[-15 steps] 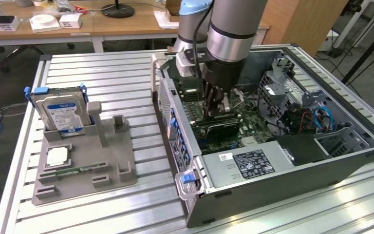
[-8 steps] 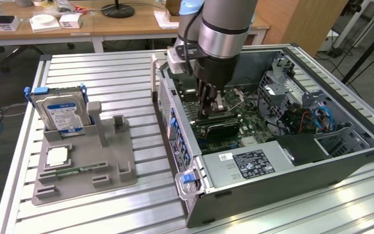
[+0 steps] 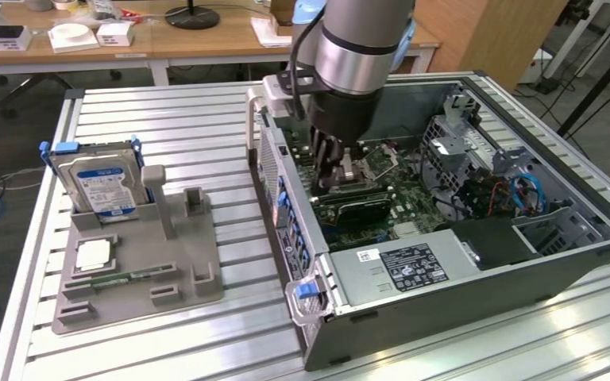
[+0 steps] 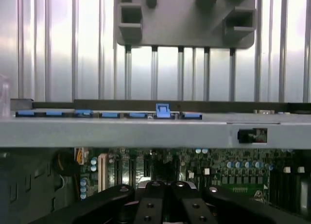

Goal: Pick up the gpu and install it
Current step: 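Press down on the gpu until it lock into place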

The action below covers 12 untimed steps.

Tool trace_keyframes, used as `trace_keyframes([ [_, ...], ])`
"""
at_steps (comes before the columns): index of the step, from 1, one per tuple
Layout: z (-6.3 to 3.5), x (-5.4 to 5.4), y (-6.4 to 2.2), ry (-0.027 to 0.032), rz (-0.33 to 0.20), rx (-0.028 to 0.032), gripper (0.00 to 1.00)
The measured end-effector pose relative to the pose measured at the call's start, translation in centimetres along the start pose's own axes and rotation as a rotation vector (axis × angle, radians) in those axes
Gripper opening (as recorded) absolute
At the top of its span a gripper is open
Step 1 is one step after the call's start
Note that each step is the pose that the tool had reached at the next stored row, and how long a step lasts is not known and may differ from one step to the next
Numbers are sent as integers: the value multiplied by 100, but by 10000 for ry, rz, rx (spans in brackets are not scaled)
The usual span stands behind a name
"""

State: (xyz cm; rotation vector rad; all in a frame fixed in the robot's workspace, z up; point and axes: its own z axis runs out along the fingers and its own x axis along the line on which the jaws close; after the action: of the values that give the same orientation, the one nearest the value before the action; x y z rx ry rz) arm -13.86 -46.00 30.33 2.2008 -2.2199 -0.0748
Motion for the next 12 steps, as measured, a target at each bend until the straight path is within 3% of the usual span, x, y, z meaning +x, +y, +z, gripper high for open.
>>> trace_keyframes([
  [1,1,0,5,-1,2,-140,11],
  [2,1,0,10,0,5,-239,11],
  [3,0,0,14,2,7,-279,11],
  [7,4,0,46,-1,8,-315,11],
  [11,6,1,82,4,23,-485,11],
  [12,6,1,83,4,24,-493,11],
])
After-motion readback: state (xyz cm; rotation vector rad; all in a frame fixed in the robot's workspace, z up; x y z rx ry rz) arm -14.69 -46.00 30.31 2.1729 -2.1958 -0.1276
